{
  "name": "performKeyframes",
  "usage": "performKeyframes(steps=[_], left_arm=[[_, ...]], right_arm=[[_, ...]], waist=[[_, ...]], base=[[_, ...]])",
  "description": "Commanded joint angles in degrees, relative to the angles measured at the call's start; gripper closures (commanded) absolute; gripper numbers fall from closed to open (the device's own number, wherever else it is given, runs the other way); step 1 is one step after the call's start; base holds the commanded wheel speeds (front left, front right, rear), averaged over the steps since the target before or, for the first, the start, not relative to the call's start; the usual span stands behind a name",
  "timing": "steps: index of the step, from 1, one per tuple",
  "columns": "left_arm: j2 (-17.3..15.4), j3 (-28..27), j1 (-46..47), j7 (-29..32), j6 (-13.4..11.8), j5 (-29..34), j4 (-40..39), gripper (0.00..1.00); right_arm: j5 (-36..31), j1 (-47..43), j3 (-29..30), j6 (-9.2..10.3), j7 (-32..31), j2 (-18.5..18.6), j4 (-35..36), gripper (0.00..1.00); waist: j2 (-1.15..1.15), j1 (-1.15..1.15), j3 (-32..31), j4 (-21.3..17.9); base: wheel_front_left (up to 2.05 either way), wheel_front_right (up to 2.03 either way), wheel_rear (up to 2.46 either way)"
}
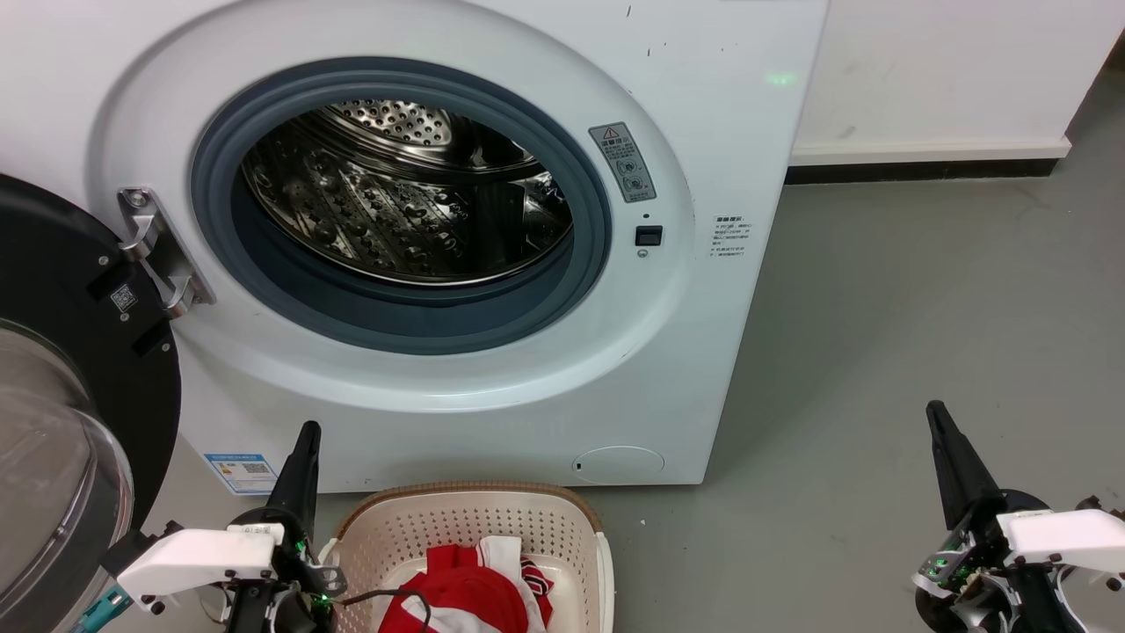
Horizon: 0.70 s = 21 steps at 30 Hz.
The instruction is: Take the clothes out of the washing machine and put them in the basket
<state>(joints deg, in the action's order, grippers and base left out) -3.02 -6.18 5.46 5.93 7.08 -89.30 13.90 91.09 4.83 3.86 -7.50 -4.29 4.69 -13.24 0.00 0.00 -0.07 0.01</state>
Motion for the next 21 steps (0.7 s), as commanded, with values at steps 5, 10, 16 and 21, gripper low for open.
performKeyframes(steps=[5, 10, 16, 21], left_arm=[[0.2, -0.5, 0.9, 0.6, 0.5, -2.4, 0.2, 1.00], [0.2, -0.6, 1.0, 0.8, 0.6, -3.1, 0.2, 1.00], [0.2, -0.5, 1.0, 0.8, 0.6, -3.1, 0.2, 1.00], [0.2, -0.5, 1.0, 0.8, 0.6, -3.1, 0.2, 1.00]], right_arm=[[2.5, 1.7, 0.4, 0.02, -0.4, -0.2, -0.7, 1.00], [3.2, 1.5, 0.5, 0.02, -0.6, -0.3, -0.8, 1.00], [2.9, 1.6, 0.7, 0.02, -0.7, -0.4, -0.8, 1.00], [2.8, 1.6, 0.8, 0.02, -0.7, -0.5, -0.8, 1.00]], waist=[[0.00, 0.00, 0.2, 0.0], [0.00, 0.00, 0.3, 0.0], [0.00, 0.00, 0.3, 0.0], [0.00, 0.00, 0.3, 0.0]], base=[[0.00, 0.00, 0.00], [0.00, 0.00, 0.00], [0.00, 0.00, 0.00], [0.00, 0.00, 0.00]])
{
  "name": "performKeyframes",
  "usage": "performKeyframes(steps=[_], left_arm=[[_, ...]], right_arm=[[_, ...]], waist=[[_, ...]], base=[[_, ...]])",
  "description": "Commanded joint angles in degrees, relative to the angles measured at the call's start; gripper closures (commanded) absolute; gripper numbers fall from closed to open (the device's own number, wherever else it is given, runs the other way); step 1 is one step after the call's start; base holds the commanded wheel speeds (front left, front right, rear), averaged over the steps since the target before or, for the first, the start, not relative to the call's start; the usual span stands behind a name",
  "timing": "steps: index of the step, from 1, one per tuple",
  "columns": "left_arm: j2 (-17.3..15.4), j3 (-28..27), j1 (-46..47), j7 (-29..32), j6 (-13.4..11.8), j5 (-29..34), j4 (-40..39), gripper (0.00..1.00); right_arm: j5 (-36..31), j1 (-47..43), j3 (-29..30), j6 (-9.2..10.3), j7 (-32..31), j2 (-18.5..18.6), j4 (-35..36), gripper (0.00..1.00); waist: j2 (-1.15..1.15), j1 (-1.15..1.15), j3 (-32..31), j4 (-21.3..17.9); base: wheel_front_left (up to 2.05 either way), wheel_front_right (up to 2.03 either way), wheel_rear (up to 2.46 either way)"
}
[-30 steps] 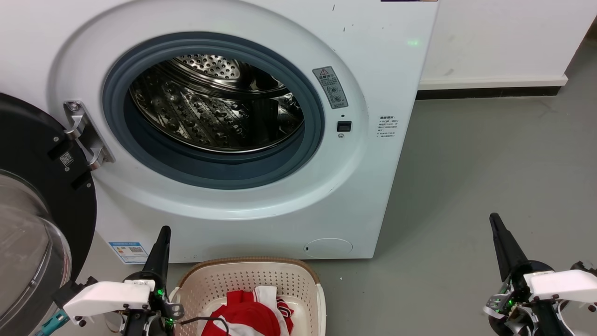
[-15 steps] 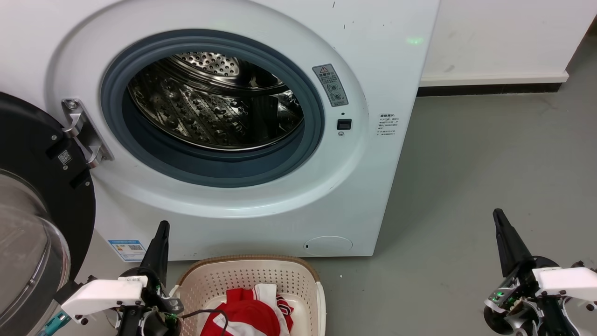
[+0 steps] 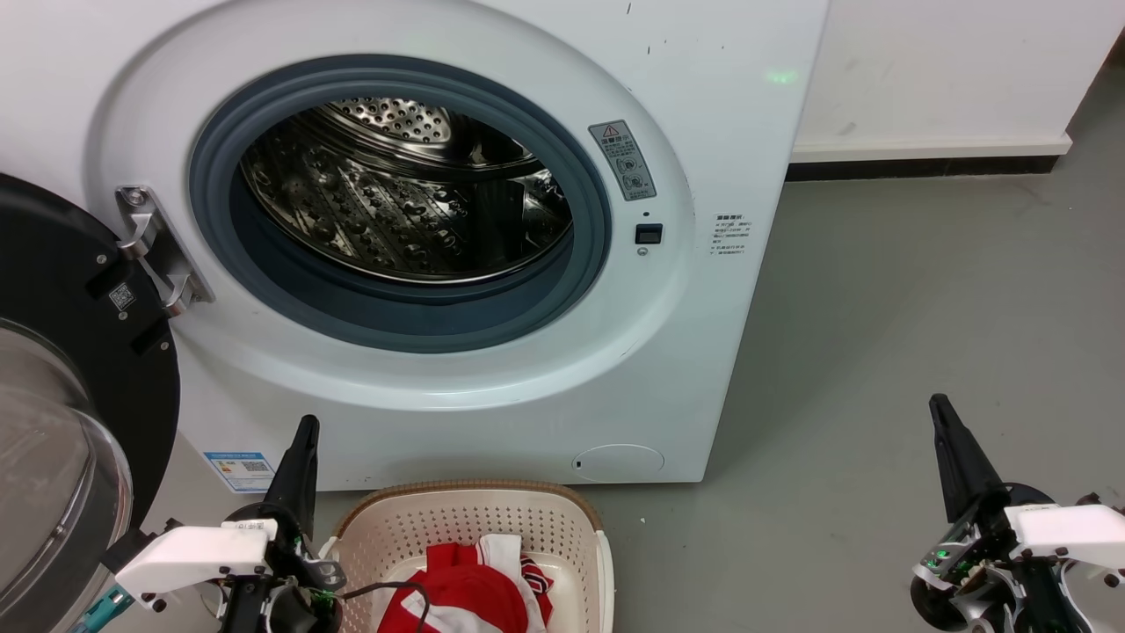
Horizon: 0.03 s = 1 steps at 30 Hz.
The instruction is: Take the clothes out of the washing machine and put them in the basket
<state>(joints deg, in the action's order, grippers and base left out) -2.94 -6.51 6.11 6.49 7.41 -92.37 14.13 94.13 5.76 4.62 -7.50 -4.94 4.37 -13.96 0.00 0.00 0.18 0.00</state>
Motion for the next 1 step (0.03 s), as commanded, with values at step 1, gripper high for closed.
performKeyframes(steps=[1], left_arm=[[0.2, -0.2, 0.3, 0.3, 0.2, -0.1, 0.0, 1.00]], right_arm=[[-0.3, 0.7, 0.1, 0.02, -0.1, -0.2, -0.1, 1.00]], waist=[[0.00, 0.00, 0.0, 0.0]], base=[[0.00, 0.00, 0.00]])
